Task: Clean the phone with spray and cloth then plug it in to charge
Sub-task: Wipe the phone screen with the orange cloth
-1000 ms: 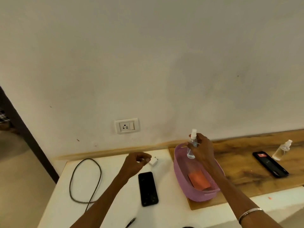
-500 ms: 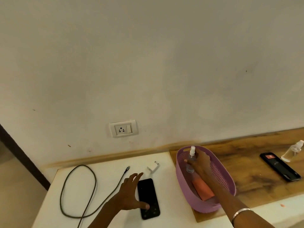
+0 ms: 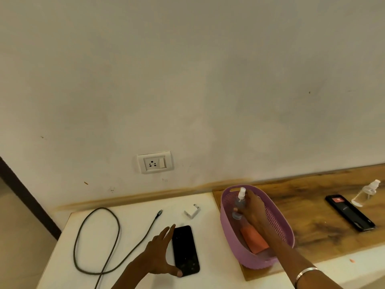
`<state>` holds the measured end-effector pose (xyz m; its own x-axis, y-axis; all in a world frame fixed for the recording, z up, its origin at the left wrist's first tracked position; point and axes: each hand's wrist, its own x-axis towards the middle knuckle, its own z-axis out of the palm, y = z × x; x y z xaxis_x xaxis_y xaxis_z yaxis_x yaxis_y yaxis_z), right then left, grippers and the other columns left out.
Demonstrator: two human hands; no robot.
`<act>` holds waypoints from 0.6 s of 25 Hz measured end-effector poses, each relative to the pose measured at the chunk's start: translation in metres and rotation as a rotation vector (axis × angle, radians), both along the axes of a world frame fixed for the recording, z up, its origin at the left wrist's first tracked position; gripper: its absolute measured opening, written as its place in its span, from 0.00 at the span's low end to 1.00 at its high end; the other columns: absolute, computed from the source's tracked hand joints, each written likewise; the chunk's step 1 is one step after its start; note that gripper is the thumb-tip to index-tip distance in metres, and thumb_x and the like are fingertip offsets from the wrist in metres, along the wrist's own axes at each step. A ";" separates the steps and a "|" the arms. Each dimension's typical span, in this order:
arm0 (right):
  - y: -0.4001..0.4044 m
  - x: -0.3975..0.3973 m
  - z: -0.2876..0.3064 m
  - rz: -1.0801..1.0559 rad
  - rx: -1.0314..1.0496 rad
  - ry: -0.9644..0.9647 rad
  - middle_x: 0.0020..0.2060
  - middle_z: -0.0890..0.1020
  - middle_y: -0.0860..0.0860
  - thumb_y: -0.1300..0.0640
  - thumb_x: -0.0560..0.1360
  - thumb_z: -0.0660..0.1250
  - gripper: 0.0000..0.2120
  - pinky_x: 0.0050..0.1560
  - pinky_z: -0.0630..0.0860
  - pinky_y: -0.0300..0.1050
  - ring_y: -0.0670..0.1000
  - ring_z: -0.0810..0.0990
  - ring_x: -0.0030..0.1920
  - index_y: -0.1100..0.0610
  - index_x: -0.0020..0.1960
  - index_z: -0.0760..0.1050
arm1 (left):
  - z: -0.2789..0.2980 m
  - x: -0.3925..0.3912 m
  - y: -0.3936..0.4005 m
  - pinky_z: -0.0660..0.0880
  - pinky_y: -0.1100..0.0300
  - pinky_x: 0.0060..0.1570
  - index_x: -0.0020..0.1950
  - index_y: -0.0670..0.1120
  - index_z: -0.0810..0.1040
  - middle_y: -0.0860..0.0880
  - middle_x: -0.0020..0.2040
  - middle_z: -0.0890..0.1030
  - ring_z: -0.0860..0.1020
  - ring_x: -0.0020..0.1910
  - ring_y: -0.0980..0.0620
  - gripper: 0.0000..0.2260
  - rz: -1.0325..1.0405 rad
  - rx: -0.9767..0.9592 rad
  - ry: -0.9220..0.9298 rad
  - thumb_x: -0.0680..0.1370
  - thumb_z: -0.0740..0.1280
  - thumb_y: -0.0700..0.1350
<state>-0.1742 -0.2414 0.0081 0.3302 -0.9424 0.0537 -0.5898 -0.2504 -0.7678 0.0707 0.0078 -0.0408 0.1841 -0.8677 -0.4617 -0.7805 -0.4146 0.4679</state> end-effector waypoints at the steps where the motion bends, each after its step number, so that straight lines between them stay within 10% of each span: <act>1: 0.001 -0.005 0.003 -0.006 0.015 0.006 0.43 0.82 0.47 0.65 0.68 0.75 0.20 0.35 0.73 0.32 0.54 0.83 0.47 0.56 0.58 0.74 | 0.003 -0.001 0.002 0.51 0.42 0.78 0.79 0.55 0.33 0.50 0.82 0.41 0.48 0.81 0.42 0.66 0.002 -0.009 -0.009 0.60 0.78 0.68; 6: 0.013 -0.030 0.015 -0.007 -0.016 0.137 0.52 0.84 0.54 0.62 0.68 0.77 0.23 0.46 0.74 0.41 0.55 0.82 0.51 0.59 0.62 0.76 | 0.022 -0.003 0.007 0.52 0.43 0.78 0.80 0.56 0.35 0.48 0.82 0.44 0.49 0.81 0.43 0.63 0.030 -0.076 -0.048 0.61 0.76 0.69; 11: 0.018 -0.037 0.011 0.070 0.065 0.429 0.58 0.81 0.59 0.62 0.76 0.67 0.13 0.37 0.74 0.29 0.54 0.79 0.48 0.61 0.60 0.76 | 0.031 -0.002 0.004 0.49 0.49 0.79 0.82 0.47 0.41 0.48 0.83 0.45 0.47 0.81 0.47 0.61 0.070 -0.101 -0.076 0.63 0.74 0.70; 15: 0.023 -0.036 0.001 0.119 0.128 0.558 0.55 0.81 0.56 0.59 0.74 0.70 0.19 0.55 0.78 0.43 0.55 0.80 0.55 0.59 0.64 0.74 | 0.017 0.001 0.005 0.47 0.48 0.79 0.81 0.46 0.41 0.47 0.82 0.45 0.46 0.81 0.45 0.63 0.091 -0.074 -0.089 0.62 0.74 0.72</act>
